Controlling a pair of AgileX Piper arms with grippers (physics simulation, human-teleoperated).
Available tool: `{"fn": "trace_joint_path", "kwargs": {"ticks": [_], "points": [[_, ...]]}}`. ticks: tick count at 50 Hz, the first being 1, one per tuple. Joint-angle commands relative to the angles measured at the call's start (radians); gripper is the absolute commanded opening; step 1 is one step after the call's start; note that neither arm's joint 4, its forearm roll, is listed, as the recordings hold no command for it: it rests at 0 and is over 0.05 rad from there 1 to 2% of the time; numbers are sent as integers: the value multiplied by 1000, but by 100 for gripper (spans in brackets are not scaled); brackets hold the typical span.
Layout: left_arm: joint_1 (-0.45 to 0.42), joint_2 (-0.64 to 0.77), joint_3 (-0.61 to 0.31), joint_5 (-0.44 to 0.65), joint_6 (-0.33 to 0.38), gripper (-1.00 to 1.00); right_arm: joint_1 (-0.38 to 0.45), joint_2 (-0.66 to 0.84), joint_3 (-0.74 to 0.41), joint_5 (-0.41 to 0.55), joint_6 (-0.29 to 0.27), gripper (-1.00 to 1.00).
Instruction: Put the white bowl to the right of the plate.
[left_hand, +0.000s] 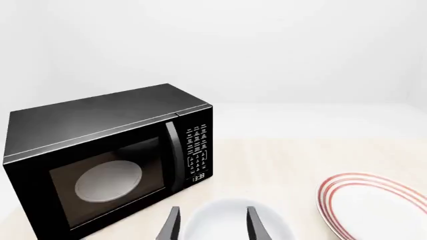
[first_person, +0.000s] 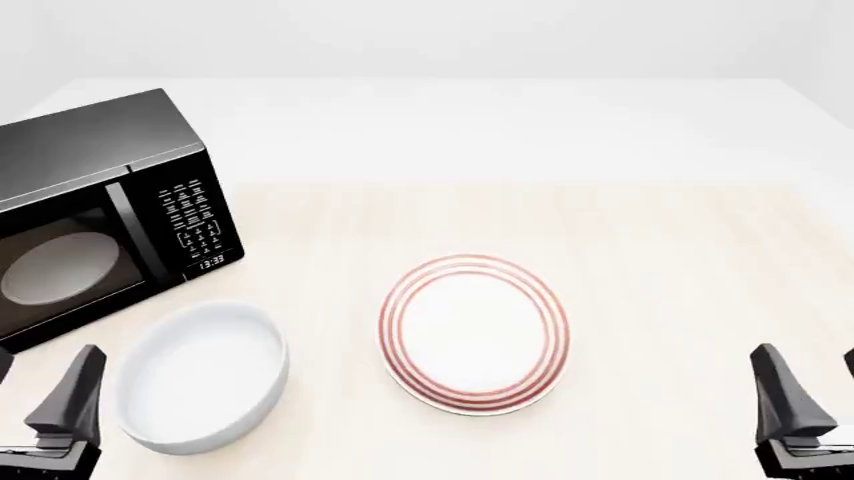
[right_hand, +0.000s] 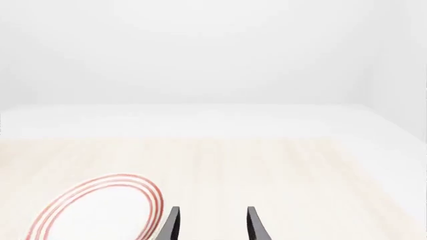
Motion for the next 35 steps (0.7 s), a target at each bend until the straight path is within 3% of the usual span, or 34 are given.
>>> {"fn": "trace_joint_path", "kwargs": {"ticks": [1,14,15,16,18,20,23,35], "points": [[0,4,-3,-1,0,100,4,13,2,-2,-15,100],[0,4,-3,-1,0,100,23,208,5,-145,-48,100],[0,4,-3,-1,0,100,16,258,5,-181,-50,100],[0,4,-3,-1,0,100,43,343,1,-247,5,100],[0,4,-3,-1,0,100,32,430,-9,-307,-15,100],[0,4,-3,-1,0,100,50,466,-33,-315,2,100],[0,4,-3,-1,0,100,80,589,-78,-368,-15,100],[0,4,-3,-1,0,100,234,867,-316,-396,-28,100]]}}
